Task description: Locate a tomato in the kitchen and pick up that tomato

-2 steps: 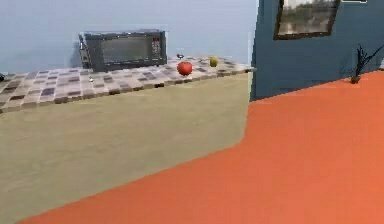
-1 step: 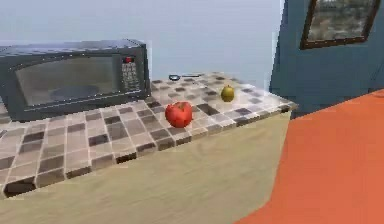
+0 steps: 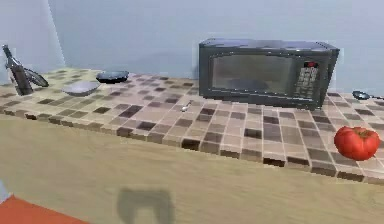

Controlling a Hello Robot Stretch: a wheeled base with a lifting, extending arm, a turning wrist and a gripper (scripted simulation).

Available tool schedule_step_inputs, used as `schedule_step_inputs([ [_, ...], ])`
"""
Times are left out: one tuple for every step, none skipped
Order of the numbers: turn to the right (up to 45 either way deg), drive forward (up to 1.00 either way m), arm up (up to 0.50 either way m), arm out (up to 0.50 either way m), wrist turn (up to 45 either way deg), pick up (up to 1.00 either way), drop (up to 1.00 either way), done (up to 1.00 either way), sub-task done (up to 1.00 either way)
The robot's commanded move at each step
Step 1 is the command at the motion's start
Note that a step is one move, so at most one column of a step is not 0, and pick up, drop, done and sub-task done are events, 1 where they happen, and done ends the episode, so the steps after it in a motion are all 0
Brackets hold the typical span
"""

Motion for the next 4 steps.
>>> schedule_step_inputs([
  [-42.0,0.00,0.00,0.00,0.0,0.00,0.00,0.00,0.00],
  [45.0,0.00,0.00,0.00,0.0,0.00,0.00,0.00,0.00],
  [18.0,0.00,0.00,0.00,0.0,0.00,0.00,0.00,0.00],
  [0.0,0.45,0.00,0.00,0.0,0.00,0.00,0.00,0.00],
])
